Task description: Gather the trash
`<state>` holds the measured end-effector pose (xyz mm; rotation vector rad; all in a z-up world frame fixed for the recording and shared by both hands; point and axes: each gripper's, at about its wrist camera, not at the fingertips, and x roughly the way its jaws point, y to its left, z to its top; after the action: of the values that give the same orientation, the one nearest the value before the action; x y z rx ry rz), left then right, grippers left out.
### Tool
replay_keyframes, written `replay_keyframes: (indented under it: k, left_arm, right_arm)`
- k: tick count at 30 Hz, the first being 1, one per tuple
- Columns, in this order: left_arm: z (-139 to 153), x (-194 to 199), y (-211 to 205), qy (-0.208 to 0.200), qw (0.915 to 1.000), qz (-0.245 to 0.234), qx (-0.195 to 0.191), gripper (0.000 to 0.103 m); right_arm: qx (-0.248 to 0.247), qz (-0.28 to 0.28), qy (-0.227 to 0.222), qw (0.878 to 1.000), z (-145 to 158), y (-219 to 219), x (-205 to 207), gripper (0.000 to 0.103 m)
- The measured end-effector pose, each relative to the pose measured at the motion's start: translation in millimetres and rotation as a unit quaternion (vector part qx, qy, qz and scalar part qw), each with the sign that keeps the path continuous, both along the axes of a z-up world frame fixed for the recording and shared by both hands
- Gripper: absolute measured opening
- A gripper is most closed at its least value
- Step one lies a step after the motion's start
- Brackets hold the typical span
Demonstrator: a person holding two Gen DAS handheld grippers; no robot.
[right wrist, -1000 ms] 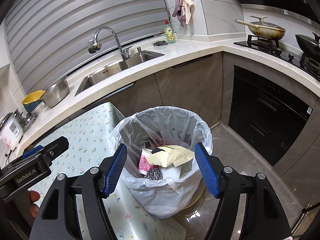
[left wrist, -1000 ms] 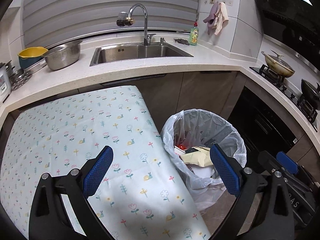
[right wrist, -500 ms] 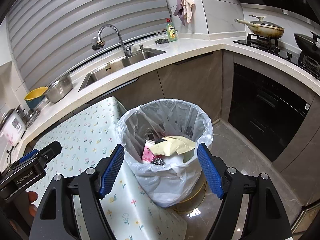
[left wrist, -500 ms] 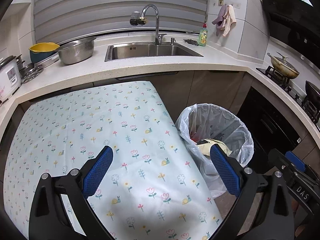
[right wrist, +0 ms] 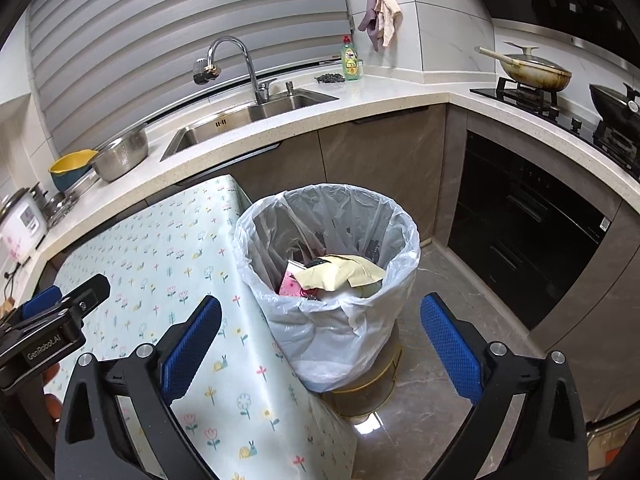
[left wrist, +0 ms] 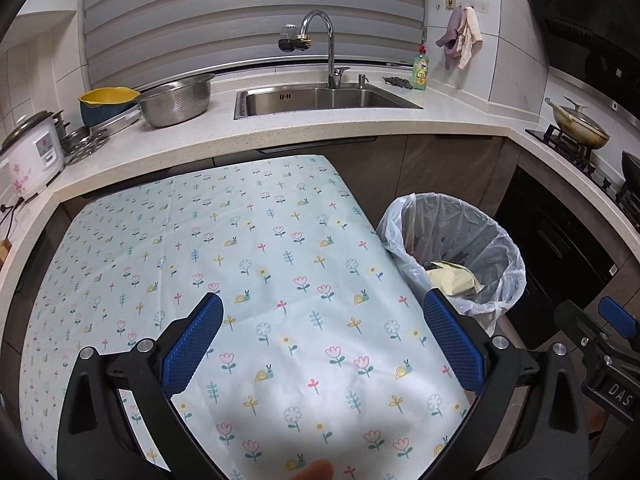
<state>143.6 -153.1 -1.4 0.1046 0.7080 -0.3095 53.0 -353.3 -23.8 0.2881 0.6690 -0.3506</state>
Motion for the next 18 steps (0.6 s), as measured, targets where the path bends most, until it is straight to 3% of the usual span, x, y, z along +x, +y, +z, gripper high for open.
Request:
replay_keyframes:
  k: [18]
  left_arm:
    - [-23, -32, 7, 0.002, 0.9991, -0.008, 0.041, 0.096]
  right_arm:
    - [-0.006, -0.012, 0.022, 1.000, -15, 10, -30, 0.096]
